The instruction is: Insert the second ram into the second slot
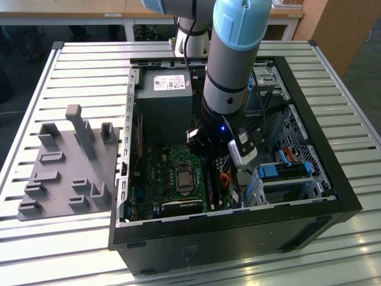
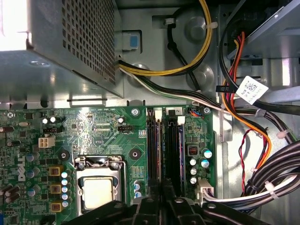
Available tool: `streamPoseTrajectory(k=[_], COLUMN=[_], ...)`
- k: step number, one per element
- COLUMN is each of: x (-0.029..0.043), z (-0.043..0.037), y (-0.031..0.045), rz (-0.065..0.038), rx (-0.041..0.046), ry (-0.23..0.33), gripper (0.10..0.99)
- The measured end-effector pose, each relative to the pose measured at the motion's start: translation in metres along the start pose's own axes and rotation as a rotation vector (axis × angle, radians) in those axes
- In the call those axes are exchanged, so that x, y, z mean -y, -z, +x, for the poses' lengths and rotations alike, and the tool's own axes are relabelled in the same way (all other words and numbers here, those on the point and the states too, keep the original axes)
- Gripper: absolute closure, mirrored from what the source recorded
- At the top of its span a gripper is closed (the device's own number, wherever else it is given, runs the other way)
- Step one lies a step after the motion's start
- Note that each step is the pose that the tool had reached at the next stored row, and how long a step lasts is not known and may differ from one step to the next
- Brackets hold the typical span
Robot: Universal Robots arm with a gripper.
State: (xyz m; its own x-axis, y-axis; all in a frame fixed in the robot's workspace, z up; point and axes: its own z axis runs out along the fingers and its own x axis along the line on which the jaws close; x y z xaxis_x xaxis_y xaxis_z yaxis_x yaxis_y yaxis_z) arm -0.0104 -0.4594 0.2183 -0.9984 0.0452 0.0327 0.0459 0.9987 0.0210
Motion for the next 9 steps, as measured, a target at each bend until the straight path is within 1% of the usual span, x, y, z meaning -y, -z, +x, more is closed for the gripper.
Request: streamPoseTrajectory(k=[1, 9], x=[0.0, -0.0001], z=[0.0, -0.0008], y=[0.0, 0.0005], rz=[0.0, 0.0], rx=[0.0, -0.0004], ry=[0.0, 0.002], gripper=[0.957, 0.969])
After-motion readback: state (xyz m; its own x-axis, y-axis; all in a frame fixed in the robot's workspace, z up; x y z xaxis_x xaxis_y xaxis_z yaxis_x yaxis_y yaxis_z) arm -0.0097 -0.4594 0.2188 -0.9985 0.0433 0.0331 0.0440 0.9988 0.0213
